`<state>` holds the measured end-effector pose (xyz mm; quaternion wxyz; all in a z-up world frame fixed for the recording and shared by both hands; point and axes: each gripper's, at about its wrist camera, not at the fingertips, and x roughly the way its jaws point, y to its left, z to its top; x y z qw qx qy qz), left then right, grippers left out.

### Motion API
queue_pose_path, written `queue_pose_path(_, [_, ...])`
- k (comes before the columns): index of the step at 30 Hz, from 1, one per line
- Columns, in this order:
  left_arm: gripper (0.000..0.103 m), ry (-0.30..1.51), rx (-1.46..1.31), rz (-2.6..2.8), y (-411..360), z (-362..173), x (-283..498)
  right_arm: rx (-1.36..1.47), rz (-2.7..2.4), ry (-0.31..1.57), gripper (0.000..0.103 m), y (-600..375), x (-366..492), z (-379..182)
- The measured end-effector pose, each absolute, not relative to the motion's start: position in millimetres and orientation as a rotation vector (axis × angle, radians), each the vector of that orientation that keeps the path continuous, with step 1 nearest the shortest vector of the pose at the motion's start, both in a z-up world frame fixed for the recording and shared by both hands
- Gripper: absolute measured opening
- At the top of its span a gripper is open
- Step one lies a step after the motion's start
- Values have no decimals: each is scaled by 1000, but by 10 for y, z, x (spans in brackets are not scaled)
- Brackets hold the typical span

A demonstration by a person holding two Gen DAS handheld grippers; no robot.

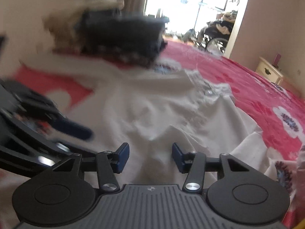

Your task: Fold clothes

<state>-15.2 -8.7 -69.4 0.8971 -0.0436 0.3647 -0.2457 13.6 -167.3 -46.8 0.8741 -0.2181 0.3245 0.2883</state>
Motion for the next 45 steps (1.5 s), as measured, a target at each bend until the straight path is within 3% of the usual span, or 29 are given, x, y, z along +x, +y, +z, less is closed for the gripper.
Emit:
queue_pose_path(1, [36,754,-92,-513,-76,-693,-141,-462,581,689,17,-1681,176,-502])
queue_pose_path(2, [36,753,-97,-518,-75,-690,-124,-432,566,701,2,-1728,224,-505])
queue_pose_path(7, [36,742,-154,-579,-122,-649,-36,305,609,652,2,-2775,432,-165])
queue_pose_path(10, [36,755,-161,-617,-216,-668,33,471,501,720,10,-3303,566,-329])
queue_pose_path(11, [36,761,-157,-624,-254,-682,50,437,431,774,21,-3381,595,-416])
queue_pose_path(13, [36,772,-148,-636,-325,-708,71,312,270,860,30,-3481,593,-558])
queue_pose_path(19, [36,797,-130,-652,-469,-779,93,188,182,686,33,-3519,210,-341])
queue_pose_path(24, [36,798,-132,-651,-538,-788,111,-256,334,467,46,-3041,-35,-27])
queue_pose_path(25, [36,796,-131,-651,-547,-784,105,-350,382,442,52,-2921,-54,-1])
queue_pose_path(27, [36,790,-131,-649,-552,-767,89,-553,468,428,53,-2658,-37,-42])
queue_pose_path(30, [36,779,-135,-644,-519,-734,44,-904,542,443,49,-2253,4,-308])
queue_pose_path(34, [36,769,-144,-636,-434,-704,-17,-1236,546,439,35,-1970,70,-696])
queue_pose_path(35, [36,769,-149,-632,-403,-705,-23,-1270,533,446,19,-1940,100,-761])
queue_pose_path(37, [36,768,-160,-624,-343,-705,-36,-1276,502,461,2,-1928,135,-794])
queue_pose_path(40, [36,758,-185,-604,-209,-686,-50,-1080,494,426,2,-1951,51,-507])
queue_pose_path(45, [36,730,-219,-544,84,-611,-64,-335,703,390,2,-2356,-238,370])
